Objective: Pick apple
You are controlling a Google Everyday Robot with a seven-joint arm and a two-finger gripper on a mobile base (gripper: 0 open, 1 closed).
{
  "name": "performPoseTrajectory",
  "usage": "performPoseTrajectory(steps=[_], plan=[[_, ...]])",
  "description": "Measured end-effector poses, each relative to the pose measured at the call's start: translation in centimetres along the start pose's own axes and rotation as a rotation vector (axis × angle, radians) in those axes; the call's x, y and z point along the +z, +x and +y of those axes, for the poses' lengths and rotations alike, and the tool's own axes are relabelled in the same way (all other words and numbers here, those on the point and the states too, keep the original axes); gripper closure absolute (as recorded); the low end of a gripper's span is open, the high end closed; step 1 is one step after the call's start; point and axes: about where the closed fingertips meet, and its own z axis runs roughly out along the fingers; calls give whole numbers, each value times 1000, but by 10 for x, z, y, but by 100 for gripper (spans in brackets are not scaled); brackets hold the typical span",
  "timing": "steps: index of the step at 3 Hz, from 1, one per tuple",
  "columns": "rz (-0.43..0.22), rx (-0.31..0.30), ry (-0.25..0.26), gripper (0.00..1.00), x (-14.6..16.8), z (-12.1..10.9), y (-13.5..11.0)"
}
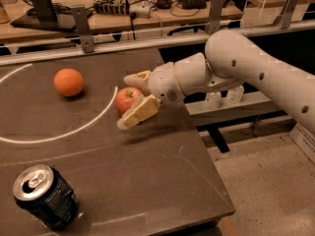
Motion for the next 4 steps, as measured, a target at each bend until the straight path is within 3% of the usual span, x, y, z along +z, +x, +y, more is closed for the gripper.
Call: performPoseTrajectory(steps=[1,2,3,4], plan=[[-2,-10,-27,41,4,4,2],[-64,-53,-63,73,11,9,-18],[-153,-82,-74,95,11,15,-57],[-207,-123,-117,100,3,22,-103]])
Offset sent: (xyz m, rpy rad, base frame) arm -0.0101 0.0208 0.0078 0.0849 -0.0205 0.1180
